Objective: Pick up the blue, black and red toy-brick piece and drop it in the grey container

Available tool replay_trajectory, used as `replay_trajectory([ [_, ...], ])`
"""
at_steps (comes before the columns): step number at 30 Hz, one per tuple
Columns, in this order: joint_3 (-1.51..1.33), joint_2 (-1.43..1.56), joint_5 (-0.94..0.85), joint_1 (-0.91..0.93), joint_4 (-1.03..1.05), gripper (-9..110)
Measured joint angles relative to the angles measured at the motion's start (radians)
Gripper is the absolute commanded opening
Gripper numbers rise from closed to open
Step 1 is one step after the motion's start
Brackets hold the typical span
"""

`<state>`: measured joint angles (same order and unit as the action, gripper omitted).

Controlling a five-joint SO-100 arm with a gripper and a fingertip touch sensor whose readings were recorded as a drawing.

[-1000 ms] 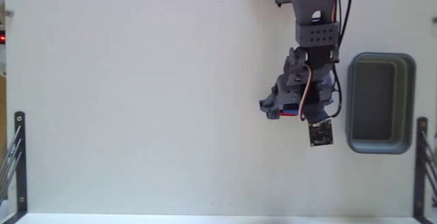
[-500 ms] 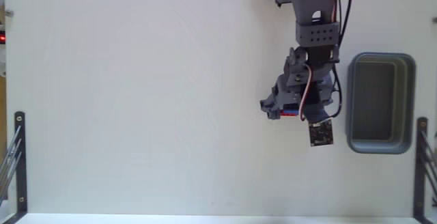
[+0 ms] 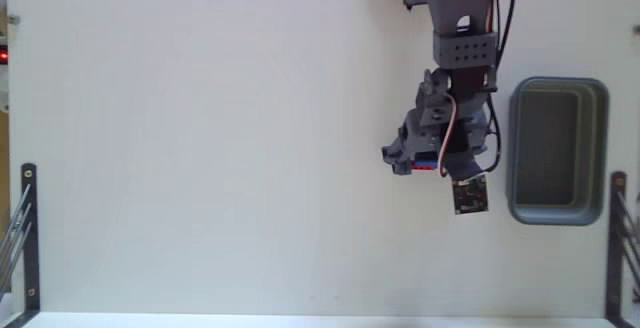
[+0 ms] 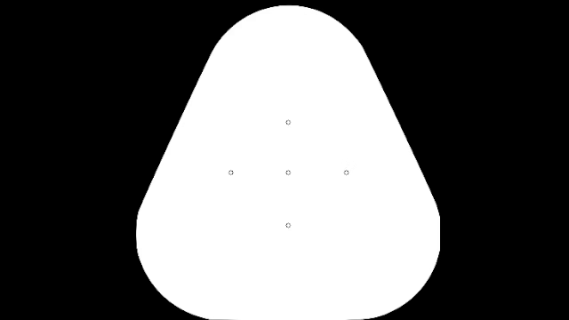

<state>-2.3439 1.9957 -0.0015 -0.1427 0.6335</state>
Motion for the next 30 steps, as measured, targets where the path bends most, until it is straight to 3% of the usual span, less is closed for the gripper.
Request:
replay_trajectory([
  [30, 0.000, 0.000, 0.000, 0.000, 0.000, 83],
])
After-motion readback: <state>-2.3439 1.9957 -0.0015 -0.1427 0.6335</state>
